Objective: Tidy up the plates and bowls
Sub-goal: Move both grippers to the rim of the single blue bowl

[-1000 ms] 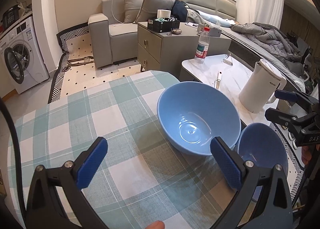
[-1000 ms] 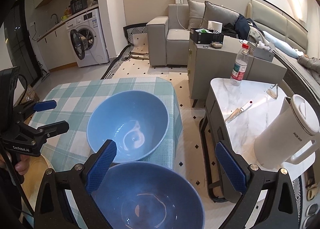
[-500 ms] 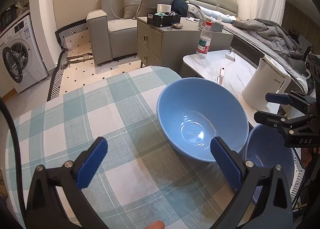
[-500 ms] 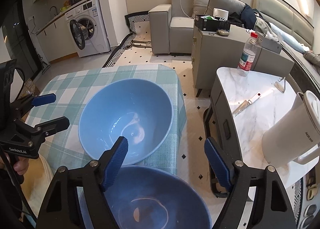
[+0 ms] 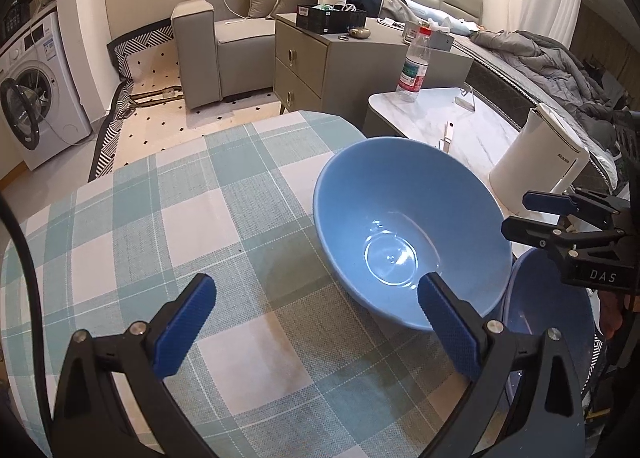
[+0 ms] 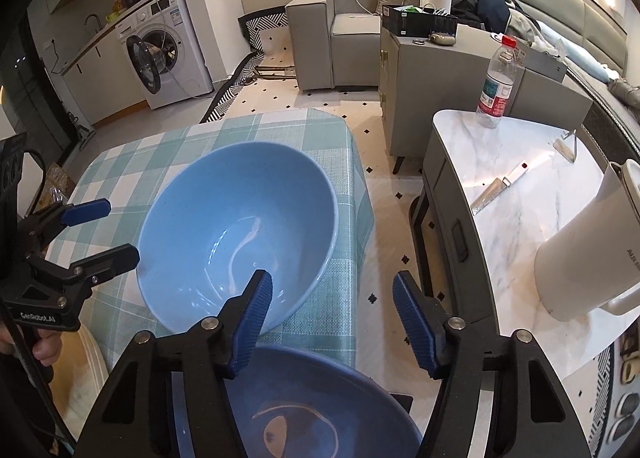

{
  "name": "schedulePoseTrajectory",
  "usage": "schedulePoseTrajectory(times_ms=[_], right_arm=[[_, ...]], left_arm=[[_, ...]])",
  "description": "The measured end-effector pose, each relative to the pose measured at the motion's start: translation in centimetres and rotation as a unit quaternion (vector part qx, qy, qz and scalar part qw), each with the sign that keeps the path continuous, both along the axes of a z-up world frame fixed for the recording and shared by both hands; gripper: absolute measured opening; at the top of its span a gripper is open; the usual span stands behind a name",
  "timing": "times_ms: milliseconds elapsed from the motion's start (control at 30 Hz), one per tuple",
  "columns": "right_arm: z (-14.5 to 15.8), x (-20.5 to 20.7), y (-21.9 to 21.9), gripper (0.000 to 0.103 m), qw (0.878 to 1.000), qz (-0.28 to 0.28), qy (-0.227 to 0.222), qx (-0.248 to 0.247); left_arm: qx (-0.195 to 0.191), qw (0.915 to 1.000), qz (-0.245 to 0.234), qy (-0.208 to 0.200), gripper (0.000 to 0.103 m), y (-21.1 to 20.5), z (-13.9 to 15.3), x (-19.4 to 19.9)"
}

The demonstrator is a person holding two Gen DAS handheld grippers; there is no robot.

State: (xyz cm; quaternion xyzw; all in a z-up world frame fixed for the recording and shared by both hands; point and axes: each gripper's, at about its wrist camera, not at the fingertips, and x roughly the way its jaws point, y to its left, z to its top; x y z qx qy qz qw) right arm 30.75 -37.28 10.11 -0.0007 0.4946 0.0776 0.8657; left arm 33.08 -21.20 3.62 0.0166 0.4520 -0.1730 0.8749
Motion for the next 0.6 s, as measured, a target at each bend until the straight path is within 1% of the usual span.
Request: schedulePoseTrajectory(times_ms=[67,100,300,433,467,500,567,600], right_arm=[[-0.2,0.3,0.1,0.059,1.0,0.002,0.005,0.001],[-0.3,0.3,0.2,0.059,1.0,0.004,0.007,0.0],[-0.9,0.9,0.3,0.059,1.0,0.008,0.016,0.007],[-1.4,1.3,0.5,0.052,1.0,0.008,0.024,0.005],[-1.5,1.3,0.6,0.051,1.0,0.008,0.024,0.003],[-1.6,1.3,0.6,0.05,1.0,0.009,0.025,0.003],[-1.7,1.4,0.6,0.048,1.0,0.009,0.025,0.003],[-1.8,1.5,0.7,0.046,1.0,0.01,0.027,0.003]], left_arm=[[-0.002,1.0,-0.005,0.002,0.095,-0.2,-0.1,0.0],[-0.002,0.9999,-0.009,0.005,0.092,-0.3,-0.2,0.0],[-0.005,0.9997,-0.02,0.014,0.082,-0.7,-0.7,0.1],[-0.003,0.9996,-0.025,0.015,0.081,-1.0,-0.8,0.3],[-0.003,0.9995,-0.026,0.015,0.077,-1.1,-0.9,0.2],[-0.003,0.9995,-0.026,0.016,0.071,-1.1,-0.9,0.3],[-0.002,0.9993,-0.03,0.021,0.064,-1.2,-1.1,0.4],[-0.001,0.9993,-0.03,0.022,0.063,-1.3,-1.1,0.5]])
